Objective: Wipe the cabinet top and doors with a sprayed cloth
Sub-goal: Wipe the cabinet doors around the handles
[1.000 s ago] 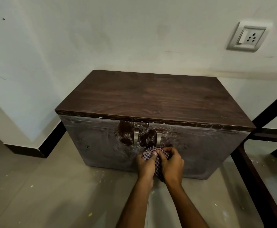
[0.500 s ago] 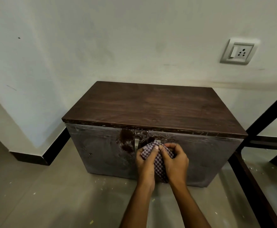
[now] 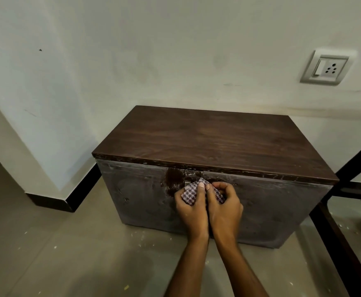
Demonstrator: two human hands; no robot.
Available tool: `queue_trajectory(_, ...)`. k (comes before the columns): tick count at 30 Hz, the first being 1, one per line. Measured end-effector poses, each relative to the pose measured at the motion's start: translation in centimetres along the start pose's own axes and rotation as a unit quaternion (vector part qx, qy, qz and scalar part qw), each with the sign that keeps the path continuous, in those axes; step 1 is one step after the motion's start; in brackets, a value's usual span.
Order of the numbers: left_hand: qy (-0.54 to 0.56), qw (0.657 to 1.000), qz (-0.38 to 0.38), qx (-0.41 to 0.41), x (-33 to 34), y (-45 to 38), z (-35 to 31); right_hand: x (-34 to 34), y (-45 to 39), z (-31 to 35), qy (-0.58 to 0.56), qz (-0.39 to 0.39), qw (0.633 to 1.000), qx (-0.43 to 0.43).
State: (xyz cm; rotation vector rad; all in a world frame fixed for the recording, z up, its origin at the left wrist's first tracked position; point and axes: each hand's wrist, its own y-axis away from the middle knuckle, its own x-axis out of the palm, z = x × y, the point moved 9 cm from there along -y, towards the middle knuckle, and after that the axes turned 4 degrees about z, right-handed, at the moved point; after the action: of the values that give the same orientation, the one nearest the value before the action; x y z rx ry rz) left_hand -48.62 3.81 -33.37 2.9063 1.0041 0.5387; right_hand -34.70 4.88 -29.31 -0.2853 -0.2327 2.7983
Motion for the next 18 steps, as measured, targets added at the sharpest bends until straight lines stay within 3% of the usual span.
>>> queue_trajectory(6, 0.013, 0.999, -0.031, -0.021, -2.2, -2.0, -0.5, 3.7, -0.5, 0.2, 0.009, 0.072, 0.997, 0.002)
queue_trajectory(14, 0.055, 0.993, -0.006, -0.109, -3.2, -3.2, 0.7, 5.9, -0.7, 0.0, 0.042, 0.070, 0.997, -0.002)
queue_trajectory(18, 0.032, 0.995, 0.007, -0.094, -2.6, -3.2, 0.6, 5.0, -0.5, -0.4, 0.021, 0.035, 0.999, -0.009)
